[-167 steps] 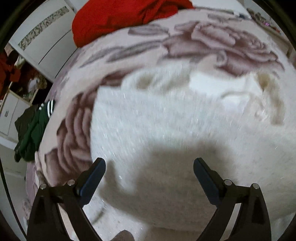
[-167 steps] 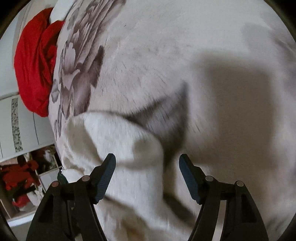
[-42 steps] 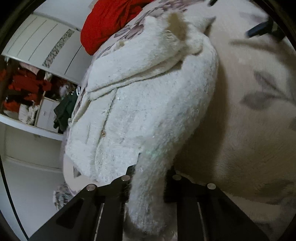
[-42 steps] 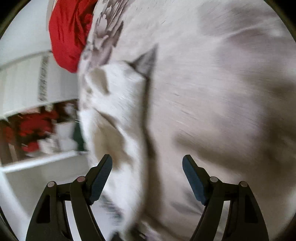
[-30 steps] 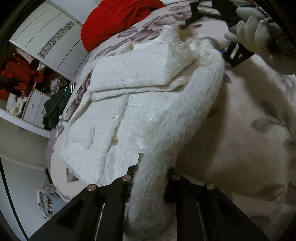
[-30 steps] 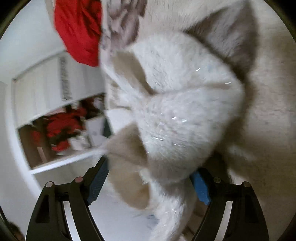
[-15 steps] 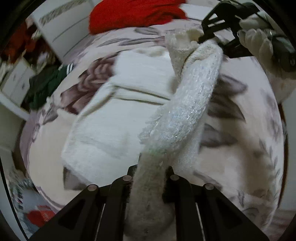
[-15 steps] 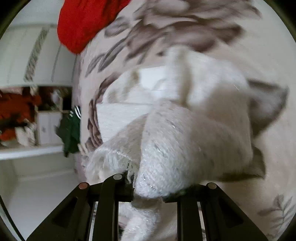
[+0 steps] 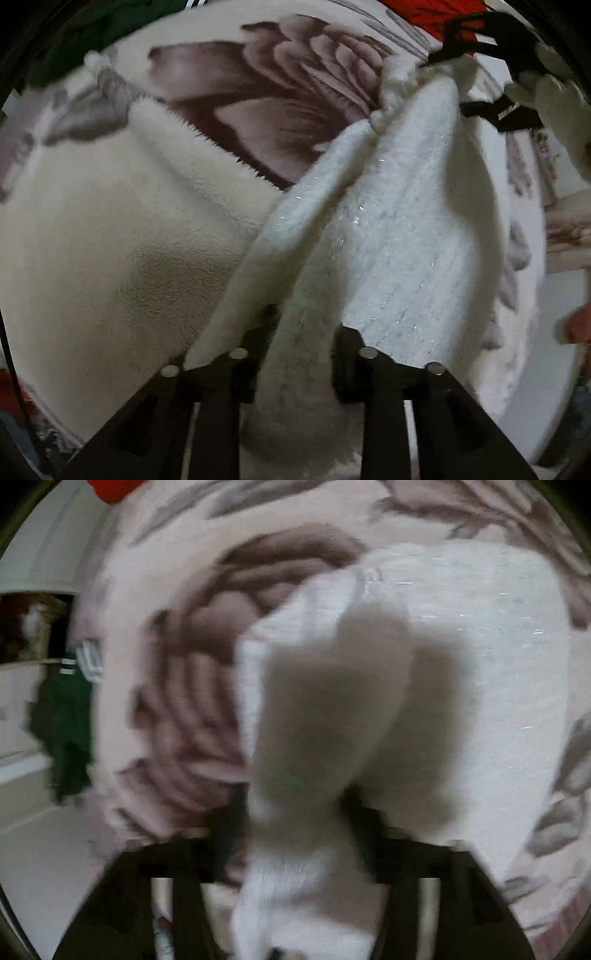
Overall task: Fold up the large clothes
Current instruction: 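Lift and fold the cardigan side over toward the other half with both grippers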
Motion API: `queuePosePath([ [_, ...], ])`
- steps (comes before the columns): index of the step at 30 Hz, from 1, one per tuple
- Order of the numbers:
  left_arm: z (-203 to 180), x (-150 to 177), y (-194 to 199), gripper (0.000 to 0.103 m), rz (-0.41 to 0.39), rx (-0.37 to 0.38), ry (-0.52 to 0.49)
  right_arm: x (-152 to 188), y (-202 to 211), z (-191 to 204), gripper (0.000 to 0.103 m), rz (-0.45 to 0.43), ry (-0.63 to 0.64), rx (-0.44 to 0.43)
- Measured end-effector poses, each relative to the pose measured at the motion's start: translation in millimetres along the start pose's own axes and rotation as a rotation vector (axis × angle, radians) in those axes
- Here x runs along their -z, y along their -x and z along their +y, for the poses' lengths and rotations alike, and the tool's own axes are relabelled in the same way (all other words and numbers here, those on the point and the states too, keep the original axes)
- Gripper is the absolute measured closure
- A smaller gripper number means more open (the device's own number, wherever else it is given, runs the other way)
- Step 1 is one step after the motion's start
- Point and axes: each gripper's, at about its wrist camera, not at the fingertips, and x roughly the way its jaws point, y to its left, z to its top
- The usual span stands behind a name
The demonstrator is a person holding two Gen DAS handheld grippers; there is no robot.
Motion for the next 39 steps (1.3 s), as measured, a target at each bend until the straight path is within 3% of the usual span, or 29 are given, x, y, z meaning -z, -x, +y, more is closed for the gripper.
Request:
queuePosePath([
  [2, 10, 0, 9, 0.064, 0.024, 0.041, 0.005, 7, 16, -1, 0.033, -0.004, 0.015, -0.107],
  [3, 17, -1, 14, 0.054, 0.03, 0.05, 0.001, 16, 29, -8, 0.033, -0.013, 0.018, -0.179],
  [4, 22, 0, 21, 0.037, 0.031, 0.044, -0.005, 27, 39, -14, 0.033, -0.023, 0.012, -0.223],
  [6, 33, 0, 34, 0.024, 0.027, 0.042, -0.011, 54, 57, -36, 0.032, -0.05, -0.008, -0.249],
  [12, 47, -22, 29, 0.024, 0.056, 0.091, 0.006, 160, 56, -130, 0.032, -0.065, -0.081, -0.118],
  [15, 37, -32, 3, 0.025, 0.115, 0.14, -0.021, 214, 25, -177, 0.032, 0.003, -0.198, -0.173],
  [17, 23, -31, -9, 0.078, 0.102, 0.121, -0.077, 243, 3, -198, 0.032, 0.04, -0.265, -0.219],
  [18, 20, -28, -11, 0.09, 0.108, 0.097, -0.088, 253, -9, -203, 0.032, 0.057, -0.282, -0.229],
  [19, 20, -25, -8, 0.092, 0.094, 0.088, -0.072, 263, -18, -210, 0.032, 0.072, -0.297, -0.226],
  [25, 38, 3, 27, 0.092, 0.049, 0.1, 0.032, 296, -28, -223, 0.032, 0.089, -0.299, -0.269],
  [29, 40, 9, 11, 0.092, 0.072, 0.095, 0.029, 306, -29, -221, 0.032, 0.117, -0.256, -0.275],
  [32, 46, 3, 7, 0.087, 0.09, 0.173, 0.036, 314, -36, -218, 0.032, 0.124, -0.251, -0.291],
  [35, 59, -7, 8, 0.069, 0.145, 0.322, 0.065, 324, -38, -223, 0.031, 0.118, -0.268, -0.343],
  [37, 73, -12, 9, 0.05, 0.16, 0.381, 0.082, 332, -46, -228, 0.029, 0.12, -0.288, -0.404],
  [39, 88, -18, 2, 0.045, 0.164, 0.428, 0.112, 337, -50, -235, 0.028, 0.113, -0.31, -0.445],
])
